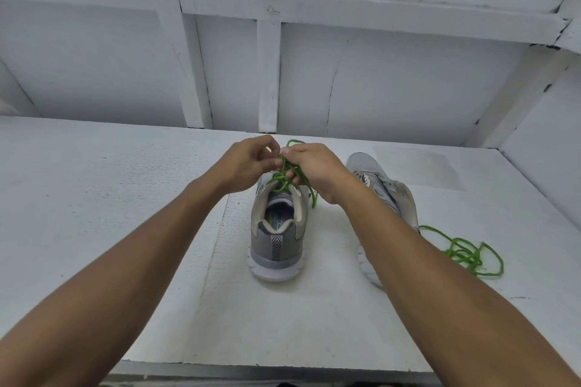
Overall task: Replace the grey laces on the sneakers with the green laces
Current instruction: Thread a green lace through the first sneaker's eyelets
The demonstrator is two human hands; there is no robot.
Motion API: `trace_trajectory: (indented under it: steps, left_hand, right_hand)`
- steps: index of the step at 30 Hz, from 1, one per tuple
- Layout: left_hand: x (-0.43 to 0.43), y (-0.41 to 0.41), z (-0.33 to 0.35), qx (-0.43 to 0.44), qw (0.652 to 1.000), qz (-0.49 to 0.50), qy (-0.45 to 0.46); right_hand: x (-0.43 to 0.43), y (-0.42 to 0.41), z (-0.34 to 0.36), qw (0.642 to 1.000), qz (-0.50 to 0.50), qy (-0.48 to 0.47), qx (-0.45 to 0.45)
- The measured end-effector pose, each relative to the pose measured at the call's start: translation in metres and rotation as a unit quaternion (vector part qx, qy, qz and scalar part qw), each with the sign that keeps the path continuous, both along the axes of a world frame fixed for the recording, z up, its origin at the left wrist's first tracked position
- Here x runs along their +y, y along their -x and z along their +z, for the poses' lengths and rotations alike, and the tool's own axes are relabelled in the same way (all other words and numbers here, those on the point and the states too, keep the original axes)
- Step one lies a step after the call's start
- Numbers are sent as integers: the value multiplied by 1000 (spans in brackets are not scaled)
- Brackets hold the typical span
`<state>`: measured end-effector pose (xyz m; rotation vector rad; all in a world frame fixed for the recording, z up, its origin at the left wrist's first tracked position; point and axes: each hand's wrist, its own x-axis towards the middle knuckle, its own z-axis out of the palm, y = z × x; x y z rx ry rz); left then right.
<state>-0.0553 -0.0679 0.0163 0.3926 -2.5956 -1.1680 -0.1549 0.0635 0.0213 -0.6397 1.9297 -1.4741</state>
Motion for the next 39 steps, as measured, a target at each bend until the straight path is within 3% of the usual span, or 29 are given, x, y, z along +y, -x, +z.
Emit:
trace_trajectory:
  steps: [3, 6, 10, 14, 17, 20, 24, 26, 32, 39]
  left_hand:
    - [8, -3, -8, 8, 999, -5, -32]
    - [18, -4, -12, 47, 999, 26, -7]
    - [18, -5, -16, 62, 997, 40, 17]
    - [19, -9, -16, 83, 995, 37, 50]
    - [21, -9, -15, 91, 993, 32, 71]
    - [22, -9, -15, 91, 992, 28, 81]
    - [21, -9, -16, 93, 994, 36, 32]
    - [20, -8, -16, 81, 996, 37, 4]
    - [17, -7, -17, 66, 994, 32, -86]
    - [18, -9, -15, 50, 990, 32, -126]
  right_hand:
    - [2, 0, 0, 1000, -11, 15, -17]
    - [2, 0, 0, 1000, -27, 9, -8]
    - [2, 0, -1, 994, -86, -21, 69]
    - [5, -1, 14, 980, -12, -106, 168]
    - [7, -5, 27, 946, 60, -215, 235]
    - [7, -10, 27, 940, 50, -249, 230]
    - [0, -8, 11, 981, 11, -165, 99]
    - [3, -7, 5, 989, -3, -123, 85]
    - [18, -13, -2, 967, -9, 10, 255]
    - [25, -9, -10, 946, 35, 54, 318]
